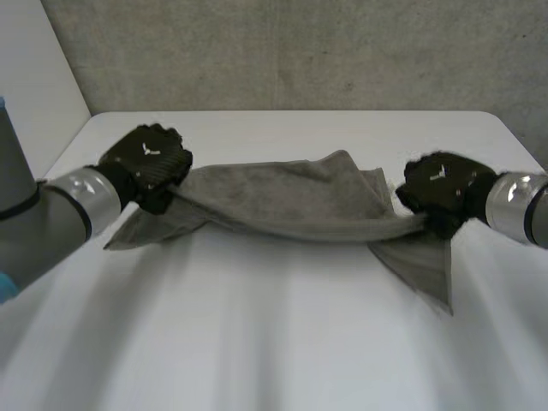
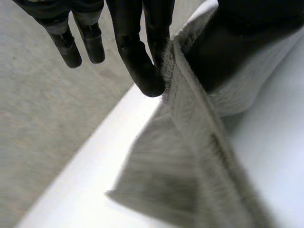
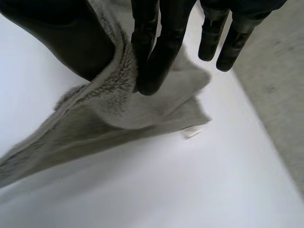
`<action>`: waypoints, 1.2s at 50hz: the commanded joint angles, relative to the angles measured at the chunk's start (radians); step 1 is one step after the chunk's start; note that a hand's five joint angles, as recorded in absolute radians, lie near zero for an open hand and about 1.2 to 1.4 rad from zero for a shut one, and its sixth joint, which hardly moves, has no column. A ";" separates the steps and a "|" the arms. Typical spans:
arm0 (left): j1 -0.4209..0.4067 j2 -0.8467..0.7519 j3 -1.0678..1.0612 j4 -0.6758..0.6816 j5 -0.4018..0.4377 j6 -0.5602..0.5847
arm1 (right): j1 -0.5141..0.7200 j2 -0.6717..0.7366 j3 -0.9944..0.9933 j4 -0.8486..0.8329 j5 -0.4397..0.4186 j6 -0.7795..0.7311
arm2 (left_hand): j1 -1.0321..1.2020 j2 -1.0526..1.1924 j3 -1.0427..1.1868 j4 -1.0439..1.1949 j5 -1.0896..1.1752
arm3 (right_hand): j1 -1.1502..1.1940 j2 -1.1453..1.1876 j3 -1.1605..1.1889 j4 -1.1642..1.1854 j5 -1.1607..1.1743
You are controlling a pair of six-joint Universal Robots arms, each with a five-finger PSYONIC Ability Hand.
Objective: Fold the towel.
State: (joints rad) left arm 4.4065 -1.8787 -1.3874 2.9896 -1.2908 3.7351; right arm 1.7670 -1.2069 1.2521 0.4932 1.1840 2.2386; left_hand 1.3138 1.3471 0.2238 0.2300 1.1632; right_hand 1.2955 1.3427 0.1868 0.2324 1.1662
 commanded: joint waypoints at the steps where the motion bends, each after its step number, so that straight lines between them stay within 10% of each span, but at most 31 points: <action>1: -0.009 -0.166 0.253 0.367 -0.090 0.054 | 0.034 0.130 -0.296 -0.263 0.017 0.070 | 0.083 0.049 -0.049 -0.055 0.059 | 0.101 0.054 -0.012 -0.058 0.056; 6: -0.018 -0.142 0.332 0.775 -0.163 -0.024 | 0.054 0.068 -0.401 -0.859 0.247 0.408 | 0.083 0.049 -0.049 -0.055 0.059 | 0.101 0.054 -0.012 -0.058 0.056; 9: -0.010 -0.053 0.338 0.911 -0.177 -0.081 | 0.052 -0.034 -0.356 -0.910 0.260 0.507 | 0.083 0.049 -0.049 -0.055 0.059 | 0.101 0.054 -0.012 -0.058 0.056; 22: 0.057 -0.049 0.154 0.713 0.050 -0.178 | 0.045 -0.045 -0.088 -0.648 0.003 0.437 | 0.083 0.049 -0.049 -0.055 0.059 | 0.101 0.054 -0.012 -0.058 0.056; 46: 0.087 -0.214 -0.278 0.669 0.061 0.003 | -0.032 -0.007 0.309 -0.631 -0.056 0.190 | 0.083 0.049 -0.049 -0.055 0.059 | 0.101 0.054 -0.012 -0.058 0.056; 60: 0.109 0.028 -0.375 0.493 0.064 0.002 | -0.090 -0.210 0.472 -0.521 -0.179 0.060 | 0.083 0.049 -0.049 -0.055 0.059 | 0.101 0.054 -0.012 -0.058 0.056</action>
State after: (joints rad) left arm 4.5032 -1.9705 -1.7145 3.5409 -1.2303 3.7407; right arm 1.7195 -1.3286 1.6465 -0.0965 1.0936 2.3852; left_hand 1.3159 1.3515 0.2239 0.2300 1.1844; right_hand 1.2949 1.3428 0.1868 0.2324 1.1761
